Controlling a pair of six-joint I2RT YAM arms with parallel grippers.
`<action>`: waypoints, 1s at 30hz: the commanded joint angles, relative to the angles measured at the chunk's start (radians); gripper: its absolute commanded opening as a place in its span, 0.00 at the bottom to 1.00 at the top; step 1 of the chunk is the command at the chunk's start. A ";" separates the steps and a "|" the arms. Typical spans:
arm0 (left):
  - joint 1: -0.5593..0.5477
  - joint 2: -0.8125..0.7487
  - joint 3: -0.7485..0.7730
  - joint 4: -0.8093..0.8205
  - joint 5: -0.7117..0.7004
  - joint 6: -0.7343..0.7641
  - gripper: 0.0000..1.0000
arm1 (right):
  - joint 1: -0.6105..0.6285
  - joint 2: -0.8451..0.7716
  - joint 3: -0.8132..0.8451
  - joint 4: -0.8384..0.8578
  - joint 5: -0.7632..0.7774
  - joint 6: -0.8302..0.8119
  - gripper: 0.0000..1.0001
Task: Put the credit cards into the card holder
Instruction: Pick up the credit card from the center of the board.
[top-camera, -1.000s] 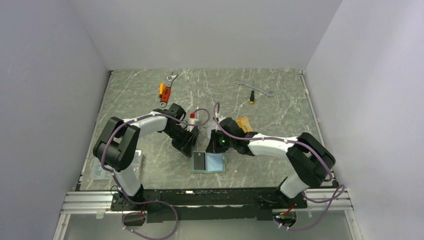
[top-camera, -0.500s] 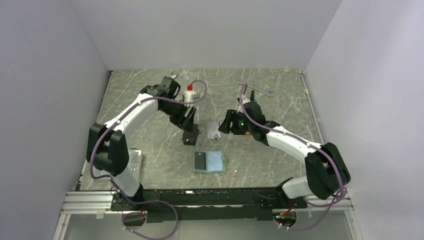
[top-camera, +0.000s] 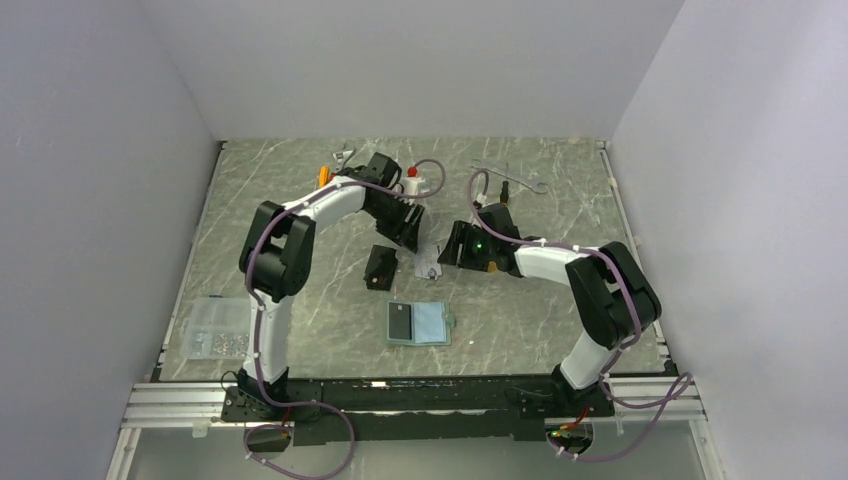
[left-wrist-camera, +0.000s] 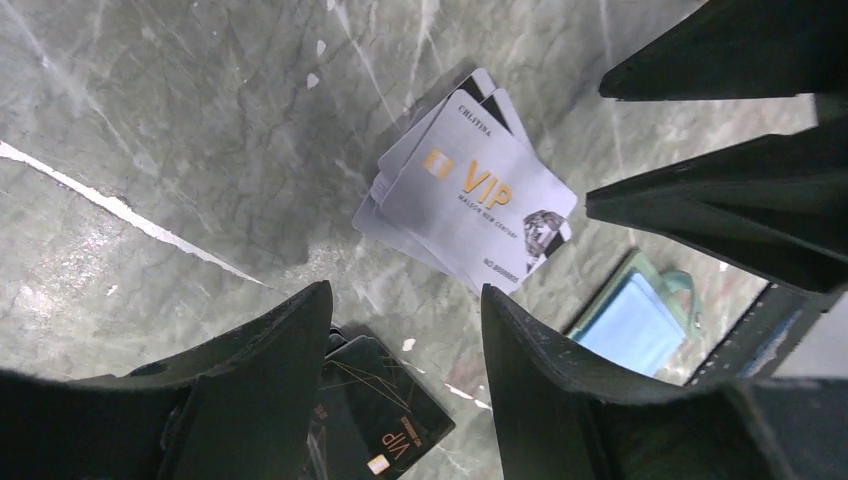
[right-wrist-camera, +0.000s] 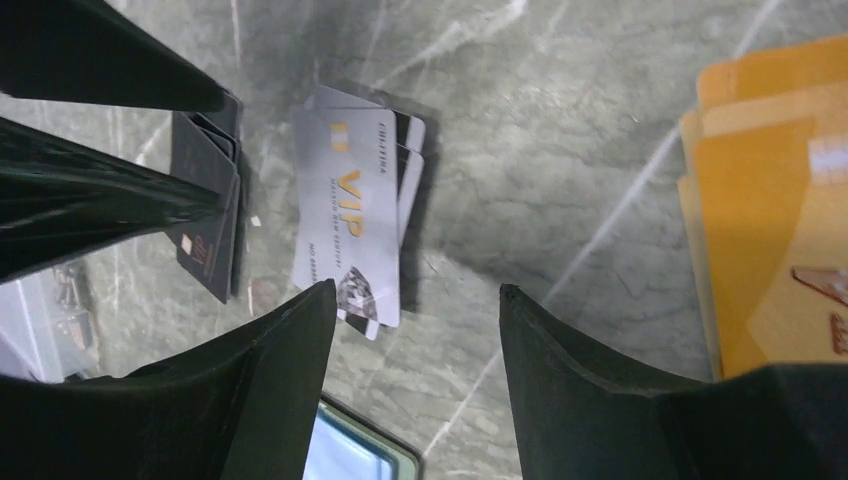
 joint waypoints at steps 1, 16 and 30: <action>-0.033 -0.017 0.024 0.076 -0.104 0.060 0.62 | -0.003 0.028 0.048 0.105 -0.031 0.030 0.62; -0.156 -0.022 -0.058 0.181 -0.368 0.172 0.62 | -0.036 0.115 -0.060 0.278 -0.077 0.154 0.48; -0.213 -0.023 -0.098 0.164 -0.372 0.161 0.63 | -0.047 0.138 -0.205 0.454 -0.135 0.262 0.45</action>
